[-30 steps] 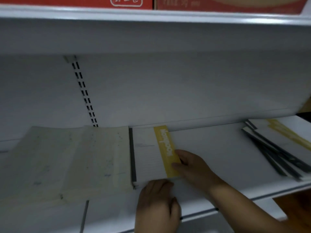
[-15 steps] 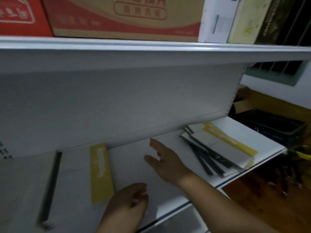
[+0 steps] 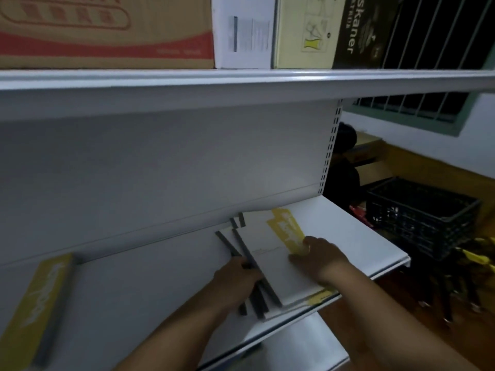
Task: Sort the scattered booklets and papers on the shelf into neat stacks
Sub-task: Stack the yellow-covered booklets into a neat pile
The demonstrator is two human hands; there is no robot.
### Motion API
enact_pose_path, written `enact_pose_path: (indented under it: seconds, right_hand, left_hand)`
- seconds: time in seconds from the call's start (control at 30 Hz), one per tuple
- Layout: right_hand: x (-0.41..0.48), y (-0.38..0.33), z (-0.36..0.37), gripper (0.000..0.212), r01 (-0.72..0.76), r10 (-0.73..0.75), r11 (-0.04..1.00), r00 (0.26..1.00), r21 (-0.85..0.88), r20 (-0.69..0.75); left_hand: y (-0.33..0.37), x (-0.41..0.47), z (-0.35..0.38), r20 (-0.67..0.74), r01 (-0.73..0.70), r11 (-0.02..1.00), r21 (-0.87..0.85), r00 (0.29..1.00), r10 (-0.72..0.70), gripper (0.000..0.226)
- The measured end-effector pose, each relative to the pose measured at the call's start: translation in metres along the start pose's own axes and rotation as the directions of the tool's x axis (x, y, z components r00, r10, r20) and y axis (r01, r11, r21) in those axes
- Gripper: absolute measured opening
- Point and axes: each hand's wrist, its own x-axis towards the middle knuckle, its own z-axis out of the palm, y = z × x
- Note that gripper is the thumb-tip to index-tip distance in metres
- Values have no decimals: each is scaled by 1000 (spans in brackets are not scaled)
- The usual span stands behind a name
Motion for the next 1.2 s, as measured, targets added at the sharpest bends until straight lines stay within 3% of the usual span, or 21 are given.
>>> enact_pose_path:
  seconds: [0.13,0.27,0.33,0.47,0.53,0.6,0.7,0.77,0.87,1.0,1.2]
  right_hand:
    - [-2,1,11,67,47,-47,998,999,50,4]
    - [-11,7,17,66,74,-67,973,997,220,-41]
    - [-15,11,21,67,106,-90,955,993,277,-72]
    - [-12,18,29,70,113,-79,867,993,486,-90]
    - [-4,13,20,72,86,-64,727,996,681,-58]
    - [0,-4,6,74,122,-140,572,989,811,-50]
    - [-10,-54,-12,42,252,-373,315,919,915,-125]
    - [-25,-92,-11,28,338,-447,235,870,911,-207]
    - [-39,-140,13,12,439,-447,195,836,877,-319]
    - [-44,-175,53,8,479,-492,231,808,847,-323]
    - [-42,-184,76,6,475,-522,238,798,847,-301]
  left_hand:
    - [17,6,-1,-64,68,900,-430,992,-105,12]
    - [21,17,-18,61,192,784,-590,979,-195,26]
    - [22,18,-11,98,212,795,-569,977,-190,34]
    - [15,13,6,-83,18,891,-454,995,-63,35]
    - [13,3,-3,-171,-116,899,-423,984,46,33]
    - [14,-13,-23,-257,-252,876,-410,954,154,38]
    - [14,-41,-62,-370,-434,847,-308,874,314,47]
    - [7,-58,-90,-440,-480,853,-204,823,358,48]
    - [-14,-81,-125,-517,-462,878,-126,786,339,49]
    - [-46,-99,-154,-599,-418,894,-162,762,247,46]
    - [-76,-94,-163,-570,-372,891,-261,804,169,52]
